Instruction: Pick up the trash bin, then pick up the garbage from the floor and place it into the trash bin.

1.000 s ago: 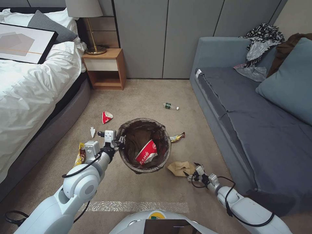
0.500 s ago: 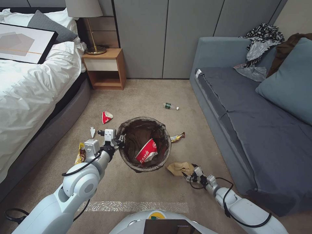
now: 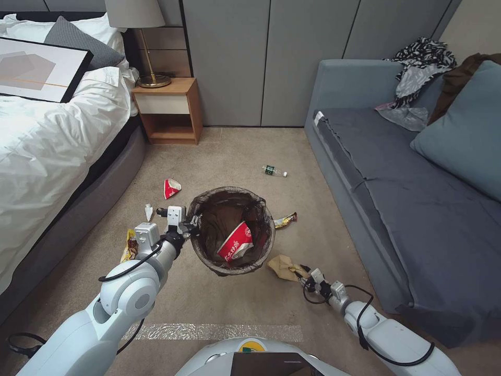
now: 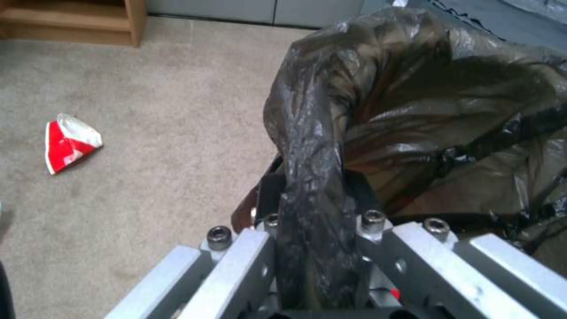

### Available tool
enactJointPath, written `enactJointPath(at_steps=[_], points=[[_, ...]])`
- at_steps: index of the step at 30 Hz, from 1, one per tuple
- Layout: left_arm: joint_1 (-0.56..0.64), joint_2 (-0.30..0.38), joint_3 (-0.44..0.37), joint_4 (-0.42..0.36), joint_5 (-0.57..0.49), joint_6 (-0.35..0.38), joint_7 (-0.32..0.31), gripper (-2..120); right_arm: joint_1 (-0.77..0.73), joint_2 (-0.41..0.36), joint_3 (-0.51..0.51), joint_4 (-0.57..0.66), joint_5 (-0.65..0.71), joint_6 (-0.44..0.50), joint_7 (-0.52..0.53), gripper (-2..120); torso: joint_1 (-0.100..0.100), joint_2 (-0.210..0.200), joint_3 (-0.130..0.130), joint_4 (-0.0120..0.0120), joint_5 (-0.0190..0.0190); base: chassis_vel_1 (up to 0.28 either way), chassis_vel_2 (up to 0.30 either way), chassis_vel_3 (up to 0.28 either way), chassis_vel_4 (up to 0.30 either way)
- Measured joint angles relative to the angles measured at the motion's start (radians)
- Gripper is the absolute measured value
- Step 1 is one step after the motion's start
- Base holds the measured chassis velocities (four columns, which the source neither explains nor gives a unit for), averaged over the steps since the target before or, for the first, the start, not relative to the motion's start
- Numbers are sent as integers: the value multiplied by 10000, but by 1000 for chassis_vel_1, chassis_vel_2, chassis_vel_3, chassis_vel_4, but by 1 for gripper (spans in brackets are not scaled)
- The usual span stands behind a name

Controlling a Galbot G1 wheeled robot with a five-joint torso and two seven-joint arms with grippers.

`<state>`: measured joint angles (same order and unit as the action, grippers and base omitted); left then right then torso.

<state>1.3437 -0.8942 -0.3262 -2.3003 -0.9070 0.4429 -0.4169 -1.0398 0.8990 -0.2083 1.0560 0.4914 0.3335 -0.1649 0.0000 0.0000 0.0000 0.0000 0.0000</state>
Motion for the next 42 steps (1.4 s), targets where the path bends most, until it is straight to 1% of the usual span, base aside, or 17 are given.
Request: enactJointPath(at_steps=[3,4,7,15,19,25,29,31,32,34,36,39,42], points=[[-1,2,0,-2,-1,-2,0,5,-3,0,3,4,-1,2,2,14,0,0,0,0,0,0,0,0,0],[-1,2,0,-2,-1,-2,0,5,-3,0,3,4,-1,2,2,14,0,0,0,0,0,0,0,0,0],[-1,3,0,-5,-1,-4,0,5,-5,-1,3,7,-2,2,6,0,0,0,0,1,0,0,0,0,0],[-1,3,1,-6,-1,-5,0,5,-6,-4,4,12,-1,2,10,0,0,0,0,0,0,0,0,0,0],[-307,42,98,11,-204,-5,-57,5,-6,11,5,23,-39,-40,17,0,0,0,0,-4,-1,0,0,0,0],[-391,53,127,27,-260,-4,-90,5,-47,-3,68,208,-57,-90,127,0,0,0,1,-1,1,0,0,0,0],[-406,85,144,36,-269,0,-102,5,-179,-72,287,676,-41,-162,268,0,0,0,2,0,0,0,0,0,0],[-401,114,174,75,-268,2,-103,5,-344,-160,531,1250,19,-293,447,0,0,0,1,0,2,0,0,0,0],[-401,114,174,75,-268,2,-103,5,-344,-160,531,1250,19,-293,447,0,0,0,1,0,2,0,0,0,0],[-400,123,205,100,-259,5,-106,5,-487,-268,807,1851,129,-434,667,0,0,0,1,0,0,0,0,0,0],[-399,124,215,100,-258,7,-106,5,-528,-300,887,2026,154,-463,720,0,0,0,1,0,0,0,0,0,0],[-382,126,260,116,-246,13,-108,5,-789,-510,1423,2927,322,-618,1008,0,0,0,1,0,1,0,0,0,0],[-371,128,273,117,-241,14,-108,5,-892,-595,1651,3267,394,-670,1093,0,0,0,0,-1,-1,0,0,0,0]])
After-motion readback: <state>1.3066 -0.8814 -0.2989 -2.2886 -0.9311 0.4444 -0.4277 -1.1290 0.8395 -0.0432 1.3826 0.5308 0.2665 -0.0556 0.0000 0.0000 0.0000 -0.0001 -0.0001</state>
